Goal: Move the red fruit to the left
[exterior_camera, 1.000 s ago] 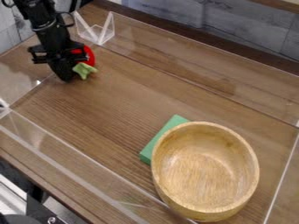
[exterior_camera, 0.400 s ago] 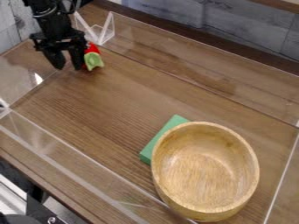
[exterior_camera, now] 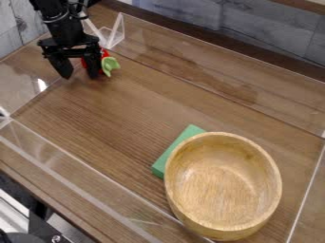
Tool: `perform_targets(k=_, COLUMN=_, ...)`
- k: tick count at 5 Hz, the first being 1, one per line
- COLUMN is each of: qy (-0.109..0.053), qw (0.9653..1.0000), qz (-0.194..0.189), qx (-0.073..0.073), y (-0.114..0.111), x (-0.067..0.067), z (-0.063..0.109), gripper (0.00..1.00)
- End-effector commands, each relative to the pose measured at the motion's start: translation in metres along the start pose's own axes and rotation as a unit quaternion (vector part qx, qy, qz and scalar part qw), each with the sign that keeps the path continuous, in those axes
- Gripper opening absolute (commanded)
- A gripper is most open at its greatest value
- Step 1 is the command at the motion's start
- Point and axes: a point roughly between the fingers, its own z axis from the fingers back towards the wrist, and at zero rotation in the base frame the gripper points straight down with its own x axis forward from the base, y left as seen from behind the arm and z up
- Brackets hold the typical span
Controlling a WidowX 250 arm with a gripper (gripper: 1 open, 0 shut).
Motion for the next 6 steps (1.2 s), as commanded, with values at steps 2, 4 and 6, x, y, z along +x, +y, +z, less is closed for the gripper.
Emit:
perform_targets(k=2, qy=-0.033, qw=0.9993, qz=-0.012, qx=-0.011, y=-0.035, x=0.007, z=0.035, gripper=1.0)
perform_targets(k=4, qy=-0.061, qw=0.9967, qz=0.048, qx=-0.024, y=-0.077, x=0.003, z=0.047, gripper=1.0)
perform_targets(k=6, qy=-0.067, qw=0.9956, qz=0.061, qx=-0.021, y=-0.086, x=0.018, z=0.046, gripper=1.0)
